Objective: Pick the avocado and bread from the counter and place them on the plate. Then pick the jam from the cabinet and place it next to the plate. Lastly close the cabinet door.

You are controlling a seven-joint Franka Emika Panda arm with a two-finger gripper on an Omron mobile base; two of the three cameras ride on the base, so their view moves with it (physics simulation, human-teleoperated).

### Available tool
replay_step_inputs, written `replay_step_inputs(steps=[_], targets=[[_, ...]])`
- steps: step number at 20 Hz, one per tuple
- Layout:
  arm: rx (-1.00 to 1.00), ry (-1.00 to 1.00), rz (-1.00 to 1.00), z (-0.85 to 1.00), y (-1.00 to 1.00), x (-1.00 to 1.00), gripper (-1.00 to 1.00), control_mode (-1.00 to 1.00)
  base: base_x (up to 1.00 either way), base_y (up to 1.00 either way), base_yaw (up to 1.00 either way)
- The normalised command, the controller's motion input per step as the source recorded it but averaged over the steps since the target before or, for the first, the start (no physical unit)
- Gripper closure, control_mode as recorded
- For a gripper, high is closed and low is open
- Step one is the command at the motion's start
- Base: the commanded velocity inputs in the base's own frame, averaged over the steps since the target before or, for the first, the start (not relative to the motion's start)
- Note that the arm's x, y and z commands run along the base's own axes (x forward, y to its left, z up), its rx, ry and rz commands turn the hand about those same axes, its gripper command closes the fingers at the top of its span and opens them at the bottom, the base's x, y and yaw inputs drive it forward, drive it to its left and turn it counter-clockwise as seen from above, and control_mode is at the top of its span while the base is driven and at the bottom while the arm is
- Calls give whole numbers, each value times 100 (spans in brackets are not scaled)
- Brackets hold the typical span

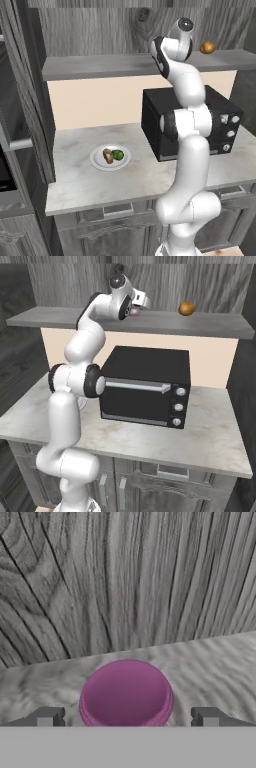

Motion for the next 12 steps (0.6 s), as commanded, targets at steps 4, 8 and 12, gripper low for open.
replay_step_inputs(steps=[4,8,12], targets=[[0,0,0,-2,-1,22,-100,-100,0,0,0],[0,1,0,-3,0,21,-100,-100,0,0,0],[0,0,0,-3,0,14,-100,-100,0,0,0]])
